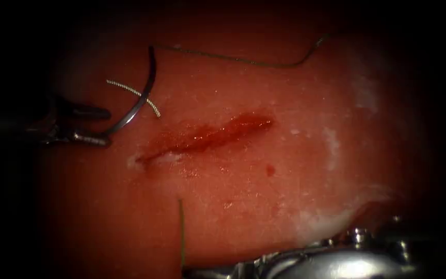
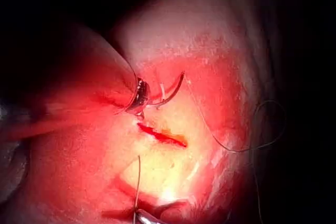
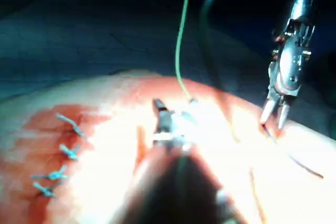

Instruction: Wound Closure

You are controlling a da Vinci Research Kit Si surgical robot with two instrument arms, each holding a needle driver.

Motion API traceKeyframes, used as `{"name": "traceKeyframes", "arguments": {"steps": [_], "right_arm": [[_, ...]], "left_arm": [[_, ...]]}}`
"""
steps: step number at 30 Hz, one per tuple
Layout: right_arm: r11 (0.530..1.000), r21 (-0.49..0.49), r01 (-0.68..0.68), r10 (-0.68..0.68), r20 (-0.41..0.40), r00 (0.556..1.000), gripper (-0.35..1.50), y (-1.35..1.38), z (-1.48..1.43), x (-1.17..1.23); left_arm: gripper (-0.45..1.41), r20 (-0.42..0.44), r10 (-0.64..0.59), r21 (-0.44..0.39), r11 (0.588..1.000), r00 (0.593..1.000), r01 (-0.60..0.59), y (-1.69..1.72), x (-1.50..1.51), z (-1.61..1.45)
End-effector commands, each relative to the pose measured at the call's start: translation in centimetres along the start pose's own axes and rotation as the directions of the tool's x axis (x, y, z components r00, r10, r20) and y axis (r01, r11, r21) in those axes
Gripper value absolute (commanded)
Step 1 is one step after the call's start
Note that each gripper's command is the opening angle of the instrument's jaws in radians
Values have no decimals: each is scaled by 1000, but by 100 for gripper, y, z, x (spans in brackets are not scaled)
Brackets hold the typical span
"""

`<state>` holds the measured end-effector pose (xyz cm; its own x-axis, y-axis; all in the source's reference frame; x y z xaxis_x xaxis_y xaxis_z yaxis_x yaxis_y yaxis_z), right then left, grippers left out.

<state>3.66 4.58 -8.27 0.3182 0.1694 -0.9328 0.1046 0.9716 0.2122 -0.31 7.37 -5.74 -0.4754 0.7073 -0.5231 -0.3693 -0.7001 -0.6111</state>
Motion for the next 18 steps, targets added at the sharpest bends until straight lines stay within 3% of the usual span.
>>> {"name": "traceKeyframes", "arguments": {"steps": [1, 7, 13, 14, 16, 17, 18], "right_arm": [[1000, 5, 2, -2, -3, 1000, 126, -1, 8, -1], [1000, 4, 2, -2, -2, 1000, 126, -2, 10, -1], [1000, 5, 3, -3, -2, 1000, 128, -3, 12, -1], [1000, 5, 3, -3, -2, 1000, 128, -3, 13, -1], [1000, 5, 3, -3, -2, 1000, 128, -3, 13, 0], [1000, 5, 3, -3, -2, 1000, 128, -4, 13, 0], [1000, 5, 3, -3, -2, 1000, 128, -4, 13, 0]], "left_arm": [[62, 3, -3, 2, 1000, 1000, 3, -1, -4, 11], [64, 23, -7, 1, 1000, 1000, 7, -9, -23, 32], [58, 26, -40, -8, 999, 999, 41, -15, -23, 33], [41, 27, -45, -11, 999, 999, 45, -16, -23, 32], [-17, 29, -43, -18, 999, 999, 43, -17, -20, 26], [-35, 28, -50, -15, 999, 998, 50, -18, -17, 22], [-35, 27, -63, -11, 998, 998, 63, -18, -14, 18]]}}
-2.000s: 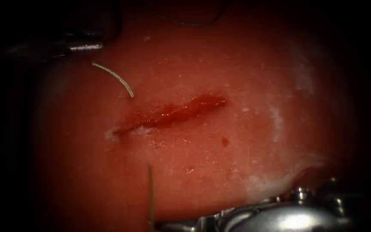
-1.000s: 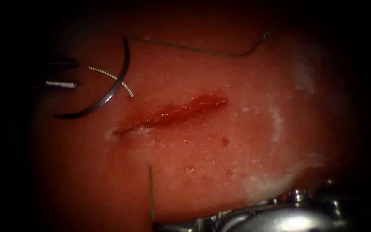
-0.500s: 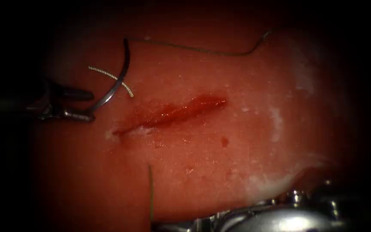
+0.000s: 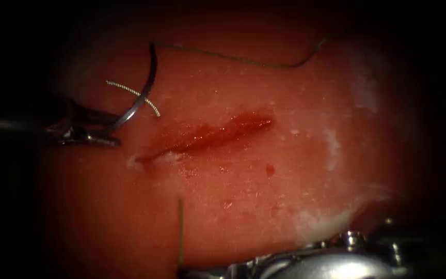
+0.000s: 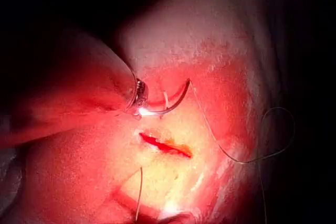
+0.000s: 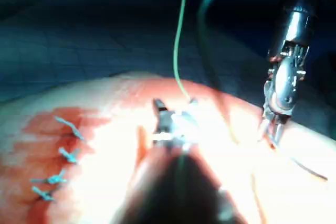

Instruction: Wound Closure

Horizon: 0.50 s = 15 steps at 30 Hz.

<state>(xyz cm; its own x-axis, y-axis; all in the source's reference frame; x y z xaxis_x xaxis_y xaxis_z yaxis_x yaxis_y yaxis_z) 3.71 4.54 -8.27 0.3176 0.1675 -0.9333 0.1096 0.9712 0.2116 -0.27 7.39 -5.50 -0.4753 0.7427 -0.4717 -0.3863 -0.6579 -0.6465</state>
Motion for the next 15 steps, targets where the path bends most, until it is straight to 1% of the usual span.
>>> {"name": "traceKeyframes", "arguments": {"steps": [1, 4, 8, 13, 15], "right_arm": [[1000, 0, 1, -1, -2, 1000, 128, -1, 8, -1], [1000, 0, 1, -1, -2, 1000, 128, -1, 8, -1], [1000, 0, 1, -1, -1, 1000, 128, -1, 8, -1], [1000, 2, 2, -2, -2, 1000, 128, -1, 9, -1], [1000, 2, 2, -2, -2, 1000, 128, -2, 10, -2]], "left_arm": [[-35, 1, -9, 4, 1000, 1000, 9, 0, 2, 2], [-35, -42, -25, 22, 999, 999, 26, 1, 21, -20], [-35, -47, -39, 23, 999, 998, 40, 2, 36, -31], [-35, -47, -45, 23, 999, 998, 46, -6, 44, -32], [-35, -49, -41, 29, 999, 998, 43, -18, 44, -27]]}}
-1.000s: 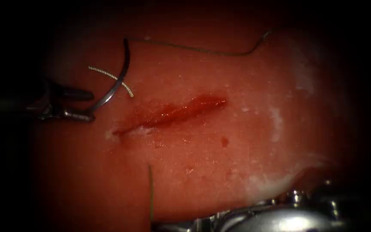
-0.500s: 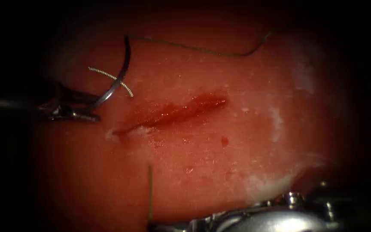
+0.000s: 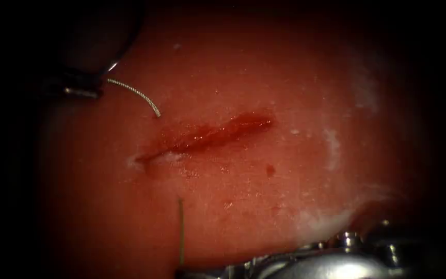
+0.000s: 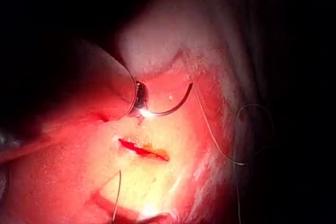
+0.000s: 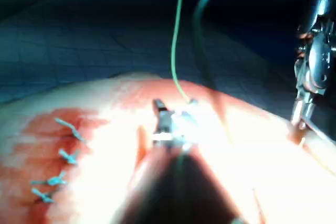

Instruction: Wound Closure

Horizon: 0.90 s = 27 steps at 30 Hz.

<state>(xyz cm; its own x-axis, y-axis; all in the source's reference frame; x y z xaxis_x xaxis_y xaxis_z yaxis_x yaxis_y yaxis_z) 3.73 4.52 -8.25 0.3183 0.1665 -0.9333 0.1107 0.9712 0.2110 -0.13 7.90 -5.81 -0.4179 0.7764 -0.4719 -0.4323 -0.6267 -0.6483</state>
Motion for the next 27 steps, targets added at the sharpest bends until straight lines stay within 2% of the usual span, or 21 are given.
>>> {"name": "traceKeyframes", "arguments": {"steps": [1, 2, 4, 9, 11, 13, 15, 16, 19, 22, 27], "right_arm": [[1000, 1, 1, -1, -3, 1000, 128, -1, 7, -1], [1000, 1, 1, -1, -3, 1000, 128, -1, 7, -1], [1000, 1, 1, -1, -3, 1000, 128, -1, 8, 0], [1000, 3, 2, -2, -3, 1000, 128, -1, 8, -1], [1000, 3, 2, -2, -3, 1000, 128, -1, 8, -1], [1000, 3, 2, -2, -3, 1000, 128, -2, 8, 0], [1000, 3, 2, -2, -3, 1000, 128, -2, 9, 0], [1000, 3, 2, -2, -3, 1000, 128, -2, 9, 0], [1000, 3, 2, -2, -3, 1000, 128, -2, 9, 0], [1000, 3, 2, -2, -3, 1000, 128, -2, 9, 0], [1000, 3, 2, -2, -3, 1000, 128, -2, 9, -1]], "left_arm": [[-35, 1, -1, -1, 1000, 1000, 1, -4, -2, 10], [-30, -1, 7, 4, 1000, 1000, -7, -11, -2, 12], [-35, -4, 19, 7, 1000, 1000, -19, -30, -1, 13], [-35, 29, 47, 25, 999, 998, -48, -50, -10, 21], [-22, 30, 54, 23, 998, 998, -54, -57, -14, 24], [-19, 29, 64, 26, 998, 998, -65, -64, -16, 27], [9, 29, 86, 30, 996, 996, -87, -72, -17, 31], [29, 29, 87, 29, 996, 996, -88, -75, -17, 33], [60, 27, 96, 45, 994, 995, -97, -87, -14, 39], [68, 10, 90, 92, 992, 996, -91, -89, -8, 36], [73, -88, 54, 102, 994, 995, -45, -81, 11, 22]]}}
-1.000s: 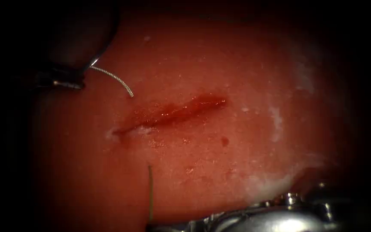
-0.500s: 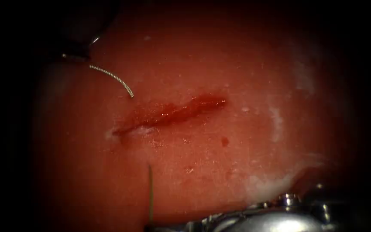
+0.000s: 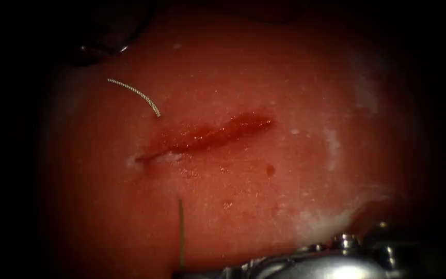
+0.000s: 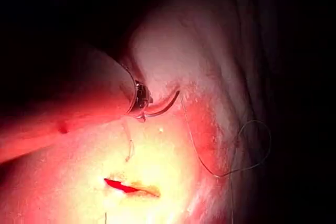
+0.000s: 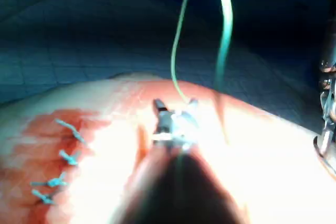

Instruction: Wound Closure

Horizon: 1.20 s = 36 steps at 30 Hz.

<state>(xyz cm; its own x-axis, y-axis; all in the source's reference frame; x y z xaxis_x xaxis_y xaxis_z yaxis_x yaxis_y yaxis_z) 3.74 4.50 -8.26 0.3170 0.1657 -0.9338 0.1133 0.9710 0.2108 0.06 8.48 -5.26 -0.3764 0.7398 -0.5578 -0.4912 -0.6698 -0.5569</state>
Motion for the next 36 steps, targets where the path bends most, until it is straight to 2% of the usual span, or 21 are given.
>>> {"name": "traceKeyframes", "arguments": {"steps": [1, 5, 8, 9, 12, 15, 21, 26, 29, 33, 36], "right_arm": [[1000, 0, 1, -1, -2, 1000, 128, -1, 7, -1], [1000, 0, 2, -2, -2, 1000, 128, -1, 8, -1], [1000, 0, 2, -2, -2, 1000, 128, -1, 8, -1], [1000, -1, -4, 4, -2, 1000, 128, -1, 8, -1], [1000, 4, -3, 3, -3, 1000, 128, -2, 11, -3], [1000, 5, -1, 1, -6, 1000, 128, -3, 12, -4], [1000, 8, -1, 1, -7, 1000, 128, -3, 13, -4], [1000, 13, 0, 0, -9, 1000, 128, -4, 14, -3], [1000, 13, -5, 5, -9, 1000, 128, -5, 15, -4], [1000, 15, -5, 5, -7, 1000, 128, -5, 12, -4], [999, 36, -6, 4, 36, 999, 125, -2, 3, -7]], "left_arm": [[71, -19, -17, -2, 1000, 1000, 17, 4, 3, 3], [66, -114, -48, -31, 999, 992, 44, 21, 16, -22], [63, -151, -48, -68, 997, 987, 38, 37, 10, -36], [63, -145, -42, -111, 993, 988, 26, 47, 3, -39], [63, -149, -38, -130, 991, 988, 18, 57, -3, -33], [62, -201, -84, -145, 988, 976, 55, 63, -13, -27], [62, -334, -180, -76, 984, 925, 164, 79, -37, -14], [63, -359, -225, -52, 974, 906, 221, 87, -49, 6], [64, -378, -237, -67, 971, 895, 229, 91, -49, 16], [65, -376, -236, -71, 972, 896, 226, 91, -53, 11], [65, -373, -234, -80, 972, 898, 221, 94, -62, -1]]}}
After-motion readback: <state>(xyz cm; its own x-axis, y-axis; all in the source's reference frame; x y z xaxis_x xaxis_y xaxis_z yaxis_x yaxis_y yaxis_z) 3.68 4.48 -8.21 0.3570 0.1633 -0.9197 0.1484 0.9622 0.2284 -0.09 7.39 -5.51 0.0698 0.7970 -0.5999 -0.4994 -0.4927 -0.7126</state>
